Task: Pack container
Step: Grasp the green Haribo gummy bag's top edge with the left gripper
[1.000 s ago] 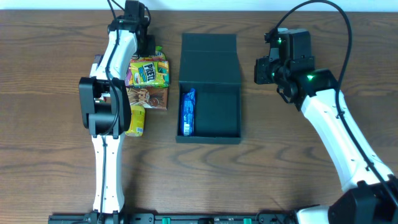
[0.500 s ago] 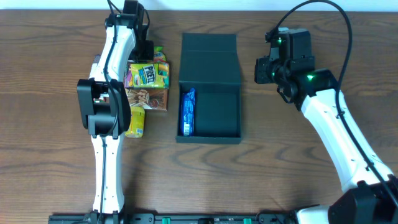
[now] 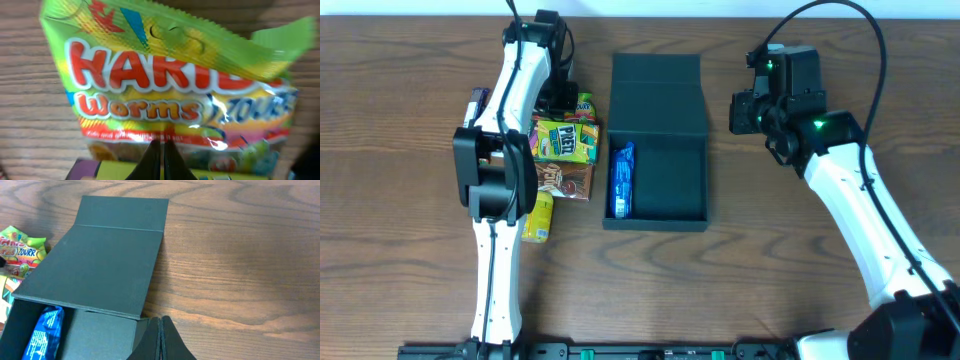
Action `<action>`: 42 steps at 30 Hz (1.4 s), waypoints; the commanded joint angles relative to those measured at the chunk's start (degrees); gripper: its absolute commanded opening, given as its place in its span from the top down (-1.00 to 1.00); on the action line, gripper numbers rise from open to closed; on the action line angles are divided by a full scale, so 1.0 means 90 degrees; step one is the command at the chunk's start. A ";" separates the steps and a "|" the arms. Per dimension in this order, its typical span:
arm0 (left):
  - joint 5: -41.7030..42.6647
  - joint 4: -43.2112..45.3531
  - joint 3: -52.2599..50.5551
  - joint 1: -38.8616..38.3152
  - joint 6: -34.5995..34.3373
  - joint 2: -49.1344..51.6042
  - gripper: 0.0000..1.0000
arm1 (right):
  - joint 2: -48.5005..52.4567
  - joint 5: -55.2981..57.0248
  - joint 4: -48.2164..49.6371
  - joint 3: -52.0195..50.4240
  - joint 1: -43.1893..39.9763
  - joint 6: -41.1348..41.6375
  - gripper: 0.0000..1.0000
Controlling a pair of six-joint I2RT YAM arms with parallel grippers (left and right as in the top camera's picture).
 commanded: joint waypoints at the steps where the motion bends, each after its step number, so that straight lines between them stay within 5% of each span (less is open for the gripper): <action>1: 0.0039 -0.0051 0.0087 -0.0005 0.0214 -0.0721 0.88 | -0.0029 0.0044 0.0073 0.0078 -0.0034 0.0063 0.97; 30: 0.0189 -0.0503 -0.0809 -0.0362 0.0347 -0.0673 0.88 | -0.0029 0.0041 0.0223 0.0078 -0.0034 -0.0107 0.97; 42: 0.0087 0.0656 -0.0729 -0.0420 -0.0049 -0.0673 0.86 | -0.0029 0.0041 0.0221 0.0078 -0.0034 -0.0129 0.97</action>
